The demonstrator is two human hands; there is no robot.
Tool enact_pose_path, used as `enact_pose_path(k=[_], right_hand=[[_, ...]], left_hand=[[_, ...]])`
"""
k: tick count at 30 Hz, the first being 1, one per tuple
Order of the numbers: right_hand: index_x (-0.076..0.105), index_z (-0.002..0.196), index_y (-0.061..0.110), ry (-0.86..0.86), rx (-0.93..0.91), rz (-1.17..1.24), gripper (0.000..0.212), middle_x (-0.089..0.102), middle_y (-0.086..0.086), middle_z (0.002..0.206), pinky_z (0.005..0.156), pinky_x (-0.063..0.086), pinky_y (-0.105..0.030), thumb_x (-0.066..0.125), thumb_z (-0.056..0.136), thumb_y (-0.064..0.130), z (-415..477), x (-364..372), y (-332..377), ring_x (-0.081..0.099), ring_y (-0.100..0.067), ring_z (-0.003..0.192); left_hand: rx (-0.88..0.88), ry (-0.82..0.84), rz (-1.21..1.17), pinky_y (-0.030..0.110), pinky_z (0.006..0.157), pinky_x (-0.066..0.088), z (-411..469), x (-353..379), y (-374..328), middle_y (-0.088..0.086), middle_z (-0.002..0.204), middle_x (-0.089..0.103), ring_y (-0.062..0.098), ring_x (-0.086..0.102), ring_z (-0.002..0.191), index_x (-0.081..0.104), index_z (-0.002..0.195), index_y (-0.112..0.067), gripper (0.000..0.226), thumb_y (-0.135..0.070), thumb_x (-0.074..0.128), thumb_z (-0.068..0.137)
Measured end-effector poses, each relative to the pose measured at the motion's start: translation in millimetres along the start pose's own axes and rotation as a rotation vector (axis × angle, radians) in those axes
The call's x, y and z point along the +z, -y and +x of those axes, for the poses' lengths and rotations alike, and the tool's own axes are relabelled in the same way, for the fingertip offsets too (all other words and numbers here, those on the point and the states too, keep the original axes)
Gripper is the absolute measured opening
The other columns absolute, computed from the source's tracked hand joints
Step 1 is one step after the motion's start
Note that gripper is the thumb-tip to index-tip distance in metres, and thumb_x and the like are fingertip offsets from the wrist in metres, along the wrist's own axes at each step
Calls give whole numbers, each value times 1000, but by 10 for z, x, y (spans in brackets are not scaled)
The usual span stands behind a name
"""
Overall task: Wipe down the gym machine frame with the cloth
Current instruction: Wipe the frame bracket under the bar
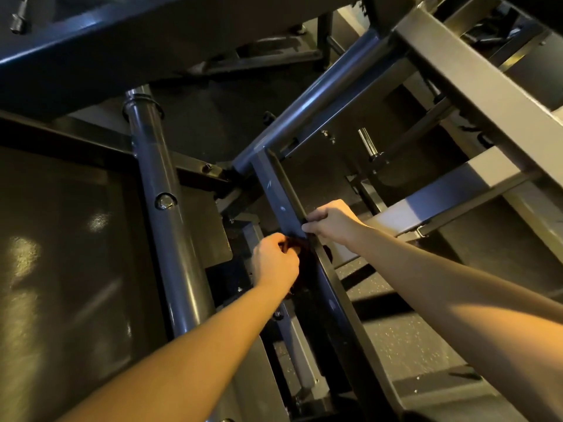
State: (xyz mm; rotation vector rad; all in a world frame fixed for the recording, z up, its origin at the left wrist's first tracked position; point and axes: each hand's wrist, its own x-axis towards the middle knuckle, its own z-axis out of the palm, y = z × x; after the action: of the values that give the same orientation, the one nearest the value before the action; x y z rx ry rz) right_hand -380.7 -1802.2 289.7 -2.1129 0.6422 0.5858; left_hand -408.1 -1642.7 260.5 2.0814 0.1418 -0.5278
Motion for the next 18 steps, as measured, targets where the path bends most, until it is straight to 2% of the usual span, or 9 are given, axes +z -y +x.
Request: enact_pose_path(k=[3, 6, 8, 12, 15, 18], right_hand=[[62, 135, 19, 44, 55, 18, 40, 61, -3, 128, 108, 45, -38, 68, 96, 19, 7, -33, 60, 57, -17, 121], [61, 137, 16, 71, 59, 2, 40, 61, -5, 127, 103, 45, -36, 66, 97, 17, 9, -67, 91, 57, -19, 119], [61, 136, 15, 71, 56, 4, 40, 61, -6, 127, 103, 45, -36, 67, 97, 17, 1, -75, 89, 58, -19, 118], [60, 136, 14, 93, 33, 31, 37, 62, -5, 126, 96, 42, -31, 64, 99, 16, -15, -89, 70, 57, -16, 115], [61, 133, 15, 93, 41, 55, 33, 62, -4, 120, 94, 43, -31, 62, 100, 20, -14, -74, 58, 57, -16, 110], [61, 123, 12, 46, 75, 120, 30, 63, -10, 116, 90, 46, -33, 55, 104, 34, -2, -45, 82, 60, -19, 103]], left_hand=[[-21, -56, -46, 24, 78, 50, -84, 33, -42, -10, 100, 64, 8, 63, 97, 66, 102, -30, 12, -19, 63, 97], [1, 109, -49, 36, 90, 59, -381, 131, 92, -11, 109, 63, 10, 63, 105, 65, 107, -31, 17, -19, 64, 96], [-2, 163, -11, 40, 95, 58, -498, 152, 161, -10, 112, 65, 12, 64, 108, 67, 110, -32, 18, -22, 66, 95], [-45, 27, 4, 32, 84, 57, -57, 28, -39, -6, 100, 65, 12, 66, 96, 66, 100, -30, 12, -19, 63, 97], [-142, -102, -100, 39, 82, 60, 270, -77, -190, -3, 98, 67, 15, 66, 90, 68, 102, -28, 11, -19, 64, 96], [-97, -27, -128, 37, 89, 57, -50, 49, -129, -6, 104, 64, 11, 63, 96, 64, 108, -28, 17, -15, 62, 97]])
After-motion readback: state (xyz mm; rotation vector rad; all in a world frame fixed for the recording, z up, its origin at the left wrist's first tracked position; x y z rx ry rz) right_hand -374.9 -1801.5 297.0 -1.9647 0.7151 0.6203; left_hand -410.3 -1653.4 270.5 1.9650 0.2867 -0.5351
